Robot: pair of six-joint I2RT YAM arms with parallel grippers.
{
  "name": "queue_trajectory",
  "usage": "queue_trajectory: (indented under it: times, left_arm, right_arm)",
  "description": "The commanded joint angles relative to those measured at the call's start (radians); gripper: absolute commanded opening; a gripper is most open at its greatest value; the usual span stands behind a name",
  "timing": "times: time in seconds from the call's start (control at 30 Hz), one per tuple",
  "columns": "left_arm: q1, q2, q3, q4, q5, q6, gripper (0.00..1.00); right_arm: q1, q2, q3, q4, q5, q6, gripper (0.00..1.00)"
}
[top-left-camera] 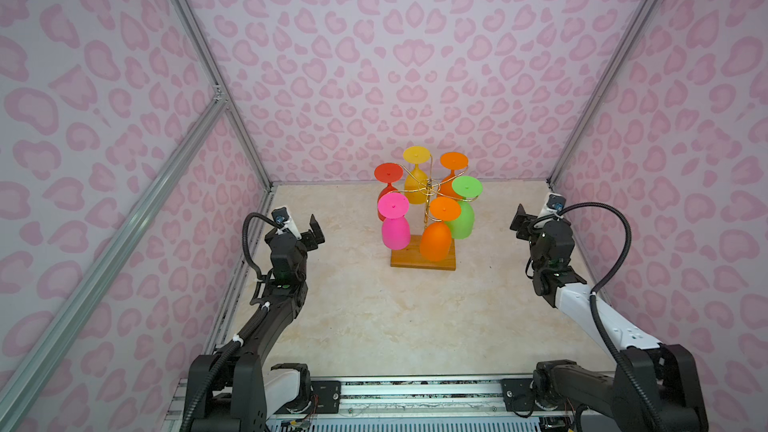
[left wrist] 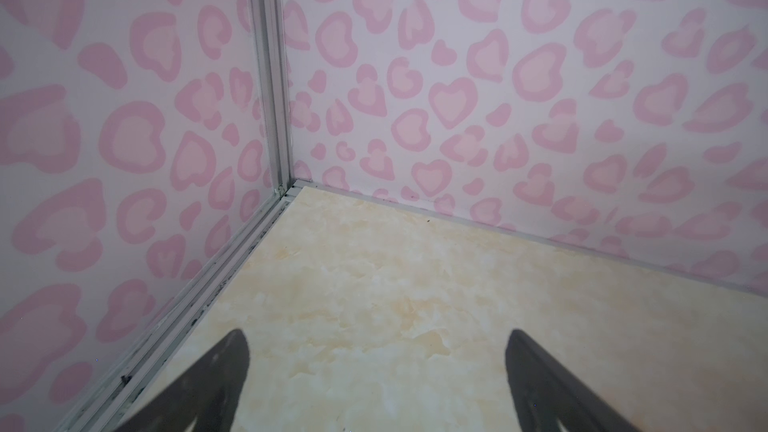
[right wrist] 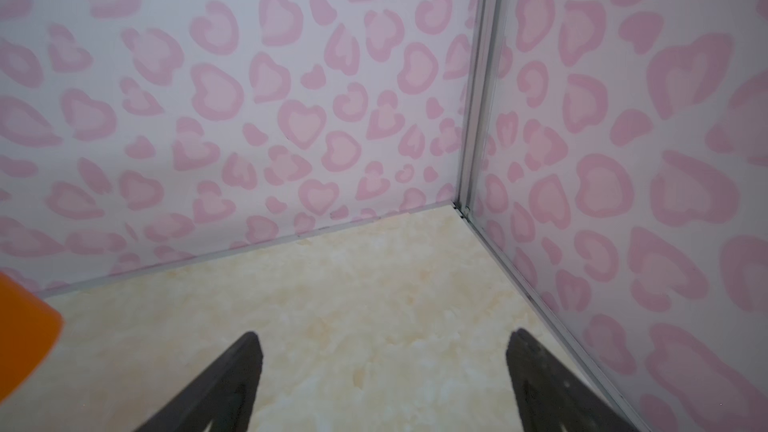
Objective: Take the wine glass off the wine glass rack
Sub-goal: 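Raise the right gripper to the rear orange glass while the left gripper opens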
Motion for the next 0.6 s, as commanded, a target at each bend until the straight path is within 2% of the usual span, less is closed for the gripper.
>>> queue_trajectory:
  times: [0.0, 0.2, 0.4, 0.57]
  left_arm:
    - [-0.014, -0.07, 0.054, -0.105, 0.096, -0.114, 0.98]
    - [-0.04, -0.182, 0.136, -0.196, 0.329, -0.225, 0.97]
    - [-0.045, -0.223, 0.163, -0.214, 0.419, -0.274, 0.98]
    - [-0.047, -0.227, 0.174, -0.228, 0.449, -0.276, 0.97]
  right_arm:
    - [0.001, -0.039, 0.141, -0.292, -0.16, 0.155, 0.93]
    - [0.001, 0.034, 0.494, -0.515, -0.47, 0.3, 0.94]
    - [0.0, 0.197, 0.739, -0.535, -0.715, 0.439, 0.93]
    - [-0.002, 0.341, 0.884, -0.489, -0.884, 0.596, 0.86]
